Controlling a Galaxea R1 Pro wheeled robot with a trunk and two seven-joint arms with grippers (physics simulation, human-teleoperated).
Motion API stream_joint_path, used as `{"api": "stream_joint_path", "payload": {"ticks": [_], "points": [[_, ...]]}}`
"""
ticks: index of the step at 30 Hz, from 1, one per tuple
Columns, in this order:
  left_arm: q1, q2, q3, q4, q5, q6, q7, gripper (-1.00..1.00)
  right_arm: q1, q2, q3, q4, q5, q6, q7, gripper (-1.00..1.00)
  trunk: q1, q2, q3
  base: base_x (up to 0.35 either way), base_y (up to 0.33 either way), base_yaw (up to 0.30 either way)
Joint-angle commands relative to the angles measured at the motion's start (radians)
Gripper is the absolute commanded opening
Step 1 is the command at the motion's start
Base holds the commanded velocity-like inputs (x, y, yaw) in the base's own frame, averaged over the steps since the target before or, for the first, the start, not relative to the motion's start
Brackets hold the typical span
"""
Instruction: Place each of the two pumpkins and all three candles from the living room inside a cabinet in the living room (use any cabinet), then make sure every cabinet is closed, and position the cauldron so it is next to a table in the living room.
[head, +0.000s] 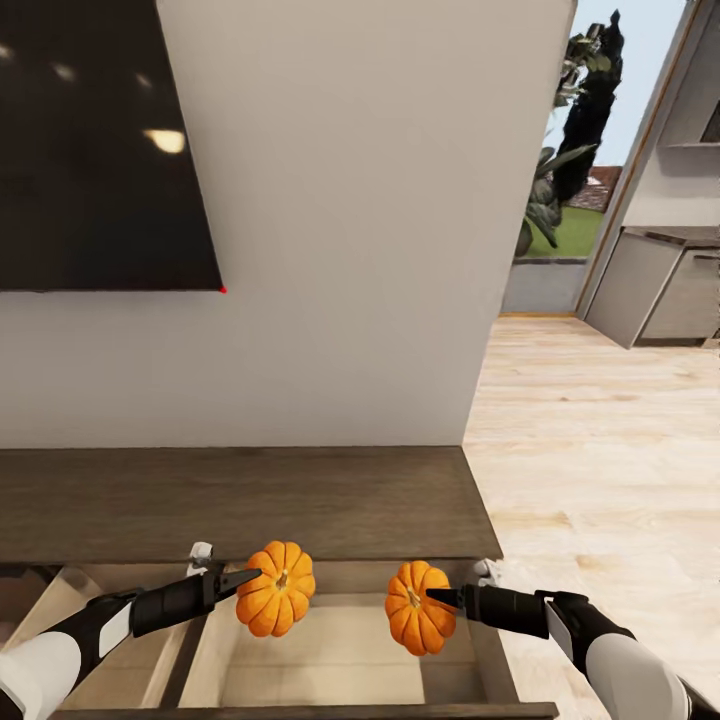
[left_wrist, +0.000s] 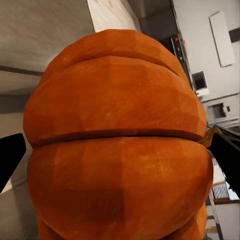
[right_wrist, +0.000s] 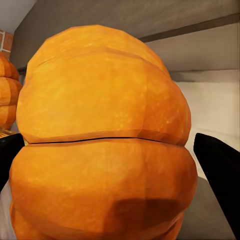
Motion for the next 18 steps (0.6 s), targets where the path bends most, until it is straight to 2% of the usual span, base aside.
{"api": "stream_joint_path", "payload": {"ticks": [1,18], "points": [[0.0,0.0,0.001,0.0,0.0,0.0,0.0,-1.0,0.0,0.0,-0.001,0.0,0.0,0.0,0.0,-1.0,0.0,0.0,0.0,0.0,0.0,-0.028],[0.0,0.0,0.001,0.0,0.0,0.0,0.0,-1.0,0.001,0.0,-0.001,0.0,-0.001,0.0,-0.001,-1.0,0.0,0.0,-0.022,0.0,0.0,-0.002]]}}
